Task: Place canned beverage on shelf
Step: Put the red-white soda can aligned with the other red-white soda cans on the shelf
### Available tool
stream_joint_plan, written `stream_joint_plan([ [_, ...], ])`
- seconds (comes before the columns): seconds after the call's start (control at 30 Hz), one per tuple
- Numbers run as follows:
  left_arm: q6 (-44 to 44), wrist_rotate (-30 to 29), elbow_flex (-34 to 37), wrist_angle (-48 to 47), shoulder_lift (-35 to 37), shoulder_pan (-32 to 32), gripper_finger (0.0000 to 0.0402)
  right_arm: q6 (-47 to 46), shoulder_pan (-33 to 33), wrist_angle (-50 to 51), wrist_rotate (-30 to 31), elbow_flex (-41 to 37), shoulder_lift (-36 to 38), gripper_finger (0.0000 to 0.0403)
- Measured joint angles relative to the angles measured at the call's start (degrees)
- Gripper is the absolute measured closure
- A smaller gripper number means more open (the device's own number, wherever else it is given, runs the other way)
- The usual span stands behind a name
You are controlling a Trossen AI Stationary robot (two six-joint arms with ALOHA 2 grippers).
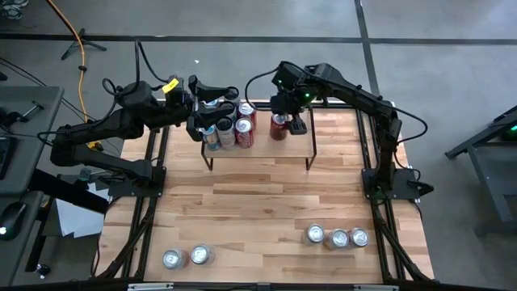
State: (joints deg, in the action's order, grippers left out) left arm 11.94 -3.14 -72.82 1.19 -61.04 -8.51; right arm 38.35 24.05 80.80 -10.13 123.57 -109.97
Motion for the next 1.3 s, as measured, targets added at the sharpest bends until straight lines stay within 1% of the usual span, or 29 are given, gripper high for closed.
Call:
stream_joint_plan([
  [0.1,0.01,0.00,0.00,-0.04,0.00,0.00,0.0139,-5.72,-0.04,-0.43,0.34,0.00,0.00,0.0116],
  [0.17,-0.01,0.00,0.00,-0.04,0.00,0.00,0.0139,-11.21,-0.10,-0.73,1.40,0.02,0.00,0.0123],
  [0.23,-0.04,0.00,0.00,-0.05,0.00,-0.01,0.0139,-18.20,-0.12,-0.93,3.01,0.07,0.02,0.0123],
  [0.33,-0.06,0.00,0.00,-0.06,0.00,0.00,0.0139,-30.76,-0.20,-1.17,6.14,0.09,0.04,0.0111],
  [0.43,-0.06,0.00,0.00,-0.07,0.00,0.00,0.0139,-42.46,-0.76,-1.23,11.38,0.11,0.04,0.0104],
  [0.57,-0.08,0.00,0.00,-0.07,0.00,0.00,0.0139,-53.16,-2.49,0.06,20.55,0.03,0.02,0.0102],
  [0.63,-0.10,0.55,0.00,-0.08,0.00,-0.01,0.0139,-57.44,-3.38,0.52,22.57,0.00,-0.02,0.0102],
  [0.8,-0.12,1.20,0.00,-0.07,0.00,0.00,0.0139,-66.34,-5.30,0.88,23.04,0.00,-0.07,0.0101],
  [0.9,-0.14,1.20,0.00,-0.07,0.00,-0.01,0.0139,-69.28,-5.86,1.18,23.02,0.00,-0.01,0.0101],
  [1.07,-0.14,1.20,0.00,-0.07,0.00,-0.02,0.0139,-69.14,-5.84,0.76,22.60,0.00,0.00,0.0100],
  [1.3,-0.12,1.20,0.00,-0.07,0.00,-0.01,0.0139,-71.89,-5.66,0.66,21.48,0.02,0.03,0.0100],
])
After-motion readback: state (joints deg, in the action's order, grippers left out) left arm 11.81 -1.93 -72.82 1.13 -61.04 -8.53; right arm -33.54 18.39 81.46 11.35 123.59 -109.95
